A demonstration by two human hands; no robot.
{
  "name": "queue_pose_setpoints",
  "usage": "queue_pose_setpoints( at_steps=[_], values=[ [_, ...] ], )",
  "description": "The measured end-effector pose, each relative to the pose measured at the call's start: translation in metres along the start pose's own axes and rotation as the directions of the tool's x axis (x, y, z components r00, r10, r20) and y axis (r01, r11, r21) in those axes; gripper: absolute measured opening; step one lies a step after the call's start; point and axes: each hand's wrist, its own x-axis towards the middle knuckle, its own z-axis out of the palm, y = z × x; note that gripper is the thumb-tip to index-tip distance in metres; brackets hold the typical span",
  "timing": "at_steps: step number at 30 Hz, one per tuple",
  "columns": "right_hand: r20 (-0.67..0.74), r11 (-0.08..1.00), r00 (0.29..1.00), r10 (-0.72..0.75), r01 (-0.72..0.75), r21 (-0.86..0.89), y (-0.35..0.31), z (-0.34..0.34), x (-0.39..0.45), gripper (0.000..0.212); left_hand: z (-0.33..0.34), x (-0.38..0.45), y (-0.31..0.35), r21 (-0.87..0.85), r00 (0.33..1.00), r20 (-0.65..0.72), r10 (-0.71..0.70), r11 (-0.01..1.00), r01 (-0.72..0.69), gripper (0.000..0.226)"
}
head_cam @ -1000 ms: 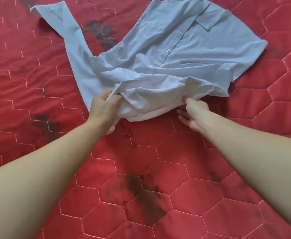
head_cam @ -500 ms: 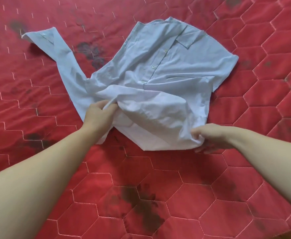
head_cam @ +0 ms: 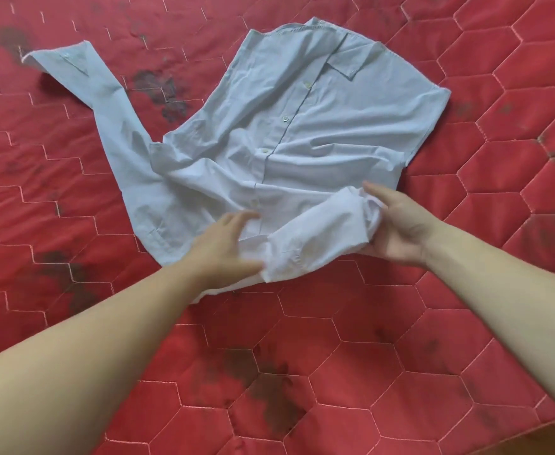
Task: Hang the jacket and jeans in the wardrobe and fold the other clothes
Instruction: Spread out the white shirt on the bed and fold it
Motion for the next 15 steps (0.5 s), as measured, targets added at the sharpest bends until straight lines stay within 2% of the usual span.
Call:
queue_pose_setpoints(
  at_steps=[1, 2, 3, 4, 6, 8, 9, 11, 13, 15],
  values=[
    [0.091, 0.999, 0.996, -0.014, 0.011, 0.031, -0.003, 0.003, -0.002, 0.047, 0.003, 0.002, 0.017, -0.040, 0.994, -0.015, 0.111, 0.993, -0.112, 0.096],
    [0.184, 0.997, 0.982, -0.044, 0.033, 0.063, -0.007, 0.006, -0.004, 0.053, 0.006, 0.005, 0.035, -0.097, 0.978, -0.048, 0.201, 0.974, -0.205, 0.101],
    [0.272, 0.992, 0.957, -0.097, 0.072, 0.099, -0.009, 0.009, -0.007, 0.050, 0.011, 0.011, 0.051, -0.180, 0.963, -0.112, 0.244, 0.948, -0.261, 0.094],
    [0.325, 0.983, 0.933, -0.156, 0.112, 0.148, -0.011, 0.012, -0.008, 0.043, 0.014, 0.017, 0.065, -0.279, 0.958, -0.188, 0.215, 0.924, -0.262, 0.076],
    [0.276, 0.945, 0.926, -0.257, 0.180, 0.274, -0.013, 0.016, -0.010, 0.038, 0.012, 0.024, 0.088, -0.509, 0.959, -0.280, 0.037, 0.842, -0.181, 0.038],
    [0.156, 0.911, 0.941, -0.301, 0.235, 0.340, -0.009, 0.014, -0.005, 0.041, 0.006, 0.027, 0.103, -0.705, 0.971, -0.216, -0.102, 0.704, -0.083, 0.021],
    [0.122, 0.928, 0.947, -0.296, 0.255, 0.270, -0.005, 0.015, -0.001, 0.042, 0.002, 0.027, 0.107, -0.741, 0.979, -0.158, -0.130, 0.671, -0.030, 0.023],
    [0.070, 0.951, 0.956, -0.286, 0.293, -0.104, 0.008, 0.019, 0.008, 0.040, -0.002, 0.024, 0.106, -0.748, 0.990, -0.068, -0.125, 0.663, 0.033, 0.034],
    [0.029, 0.818, 0.930, -0.365, 0.336, -0.468, 0.020, 0.024, 0.015, 0.041, -0.001, 0.022, 0.100, -0.749, 0.991, -0.002, -0.133, 0.657, 0.086, 0.047],
    [0.009, 0.741, 0.910, -0.414, 0.343, -0.578, 0.023, 0.025, 0.016, 0.016, 0.003, 0.021, 0.094, -0.741, 0.987, 0.047, -0.152, 0.657, 0.137, 0.066]
  ],
)
